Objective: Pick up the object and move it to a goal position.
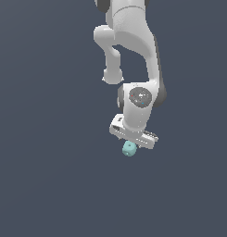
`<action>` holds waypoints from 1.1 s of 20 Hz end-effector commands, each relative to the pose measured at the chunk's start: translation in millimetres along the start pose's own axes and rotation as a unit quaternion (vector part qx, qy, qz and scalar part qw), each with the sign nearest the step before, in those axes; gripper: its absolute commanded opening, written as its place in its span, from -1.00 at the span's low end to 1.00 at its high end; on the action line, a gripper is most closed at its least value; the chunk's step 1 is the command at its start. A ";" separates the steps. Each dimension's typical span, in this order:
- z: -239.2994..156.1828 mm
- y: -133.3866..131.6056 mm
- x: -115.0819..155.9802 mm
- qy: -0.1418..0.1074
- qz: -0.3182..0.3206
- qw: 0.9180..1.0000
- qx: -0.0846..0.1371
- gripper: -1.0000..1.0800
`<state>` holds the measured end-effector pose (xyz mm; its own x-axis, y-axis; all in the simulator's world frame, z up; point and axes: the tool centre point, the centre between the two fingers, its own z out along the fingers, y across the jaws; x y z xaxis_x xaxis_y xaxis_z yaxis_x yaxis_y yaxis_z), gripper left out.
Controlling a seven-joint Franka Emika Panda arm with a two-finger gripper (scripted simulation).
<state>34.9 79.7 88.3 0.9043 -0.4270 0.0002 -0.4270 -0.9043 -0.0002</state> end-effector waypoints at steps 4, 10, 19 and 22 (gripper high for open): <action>18.6 0.2 -0.7 0.000 0.001 1.000 0.000 0.92; 46.3 0.6 -1.1 0.000 0.002 1.000 0.000 0.92; 48.9 -0.2 -0.1 0.000 0.002 1.000 0.000 -1.00; 48.9 -0.2 -0.1 0.000 0.002 1.000 0.000 -1.00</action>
<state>35.5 81.4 41.0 0.9033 -0.4291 0.0016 -0.4291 -0.9033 -0.0019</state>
